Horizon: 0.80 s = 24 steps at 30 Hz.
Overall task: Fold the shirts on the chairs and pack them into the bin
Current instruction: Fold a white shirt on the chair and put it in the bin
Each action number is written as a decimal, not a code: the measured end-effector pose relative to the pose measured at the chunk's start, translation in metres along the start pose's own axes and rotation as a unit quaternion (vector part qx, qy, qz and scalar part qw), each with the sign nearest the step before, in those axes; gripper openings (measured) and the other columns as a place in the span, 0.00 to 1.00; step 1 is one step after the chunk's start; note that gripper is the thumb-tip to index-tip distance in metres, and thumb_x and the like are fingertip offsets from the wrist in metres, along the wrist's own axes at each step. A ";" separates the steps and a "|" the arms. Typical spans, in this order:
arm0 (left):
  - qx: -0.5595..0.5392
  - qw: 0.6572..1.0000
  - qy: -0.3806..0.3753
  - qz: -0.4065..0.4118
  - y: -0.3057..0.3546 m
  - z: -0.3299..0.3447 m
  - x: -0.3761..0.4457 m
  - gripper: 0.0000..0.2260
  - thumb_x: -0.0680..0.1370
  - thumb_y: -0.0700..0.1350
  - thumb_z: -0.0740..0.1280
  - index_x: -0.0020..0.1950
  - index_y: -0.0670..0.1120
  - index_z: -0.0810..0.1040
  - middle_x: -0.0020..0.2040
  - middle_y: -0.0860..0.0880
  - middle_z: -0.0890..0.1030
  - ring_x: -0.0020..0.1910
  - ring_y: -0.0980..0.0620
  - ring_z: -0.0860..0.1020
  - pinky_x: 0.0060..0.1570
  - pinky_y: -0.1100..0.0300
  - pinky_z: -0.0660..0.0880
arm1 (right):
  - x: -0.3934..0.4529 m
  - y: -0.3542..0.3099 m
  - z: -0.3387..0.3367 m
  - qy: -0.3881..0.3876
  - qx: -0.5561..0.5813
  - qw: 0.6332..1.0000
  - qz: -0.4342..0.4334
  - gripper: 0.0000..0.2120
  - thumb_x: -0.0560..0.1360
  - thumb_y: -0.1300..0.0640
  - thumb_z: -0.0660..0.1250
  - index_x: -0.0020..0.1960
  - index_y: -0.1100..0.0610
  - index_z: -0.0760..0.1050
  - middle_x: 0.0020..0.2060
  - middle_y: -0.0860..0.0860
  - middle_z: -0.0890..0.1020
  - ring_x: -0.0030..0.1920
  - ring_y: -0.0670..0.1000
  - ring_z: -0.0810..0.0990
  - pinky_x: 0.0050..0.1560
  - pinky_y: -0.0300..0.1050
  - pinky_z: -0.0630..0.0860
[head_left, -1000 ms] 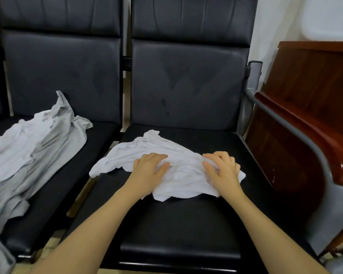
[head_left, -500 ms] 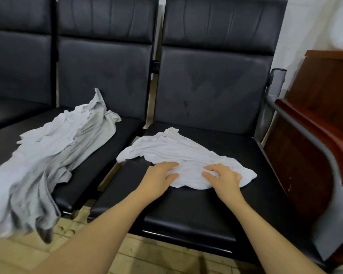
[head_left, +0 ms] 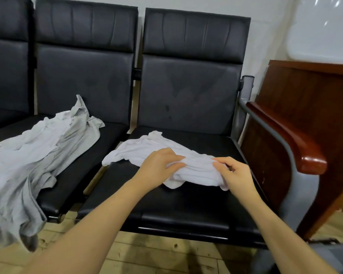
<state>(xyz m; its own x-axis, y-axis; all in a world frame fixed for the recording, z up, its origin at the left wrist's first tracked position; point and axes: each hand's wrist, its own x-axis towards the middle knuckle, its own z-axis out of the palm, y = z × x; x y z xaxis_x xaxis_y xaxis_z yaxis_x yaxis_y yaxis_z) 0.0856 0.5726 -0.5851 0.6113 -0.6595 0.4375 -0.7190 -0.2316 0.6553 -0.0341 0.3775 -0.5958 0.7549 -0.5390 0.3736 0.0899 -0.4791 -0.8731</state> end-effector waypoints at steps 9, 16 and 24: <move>0.004 0.997 -0.062 -0.046 0.002 0.028 0.001 0.11 0.79 0.51 0.62 0.53 0.50 0.82 0.51 0.54 0.80 0.52 0.57 0.77 0.56 0.61 0.71 | -0.021 0.006 -0.023 0.045 -0.111 0.992 0.035 0.14 0.78 0.54 0.64 0.35 0.55 0.79 0.36 0.48 0.82 0.32 0.42 0.77 0.39 0.40 0.71; 0.265 0.918 -0.273 -0.114 -0.047 0.046 -0.001 0.25 0.82 0.58 0.45 0.78 0.53 0.48 0.78 0.53 0.45 0.77 0.52 0.44 0.74 0.51 0.42 | -0.005 0.025 -0.002 -0.180 -0.355 0.915 0.067 0.23 0.80 0.42 0.54 0.73 0.48 0.64 0.73 0.45 0.65 0.73 0.47 0.62 0.75 0.48 0.54; 0.310 0.911 -0.245 -0.123 -0.094 0.018 0.019 0.24 0.82 0.59 0.45 0.77 0.56 0.47 0.78 0.53 0.44 0.77 0.53 0.42 0.73 0.51 0.39 | 0.014 0.037 0.051 -0.261 -0.367 0.891 0.059 0.26 0.82 0.41 0.45 0.78 0.47 0.49 0.77 0.43 0.49 0.77 0.45 0.43 0.74 0.44 0.39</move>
<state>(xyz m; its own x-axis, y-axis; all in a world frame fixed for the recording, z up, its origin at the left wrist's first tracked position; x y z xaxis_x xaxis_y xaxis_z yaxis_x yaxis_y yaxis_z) 0.1589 0.5692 -0.6496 0.6667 -0.7384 -0.1013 -0.7222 -0.6737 0.1570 0.0129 0.3874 -0.6391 0.9472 -0.3127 -0.0706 -0.3150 -0.8675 -0.3850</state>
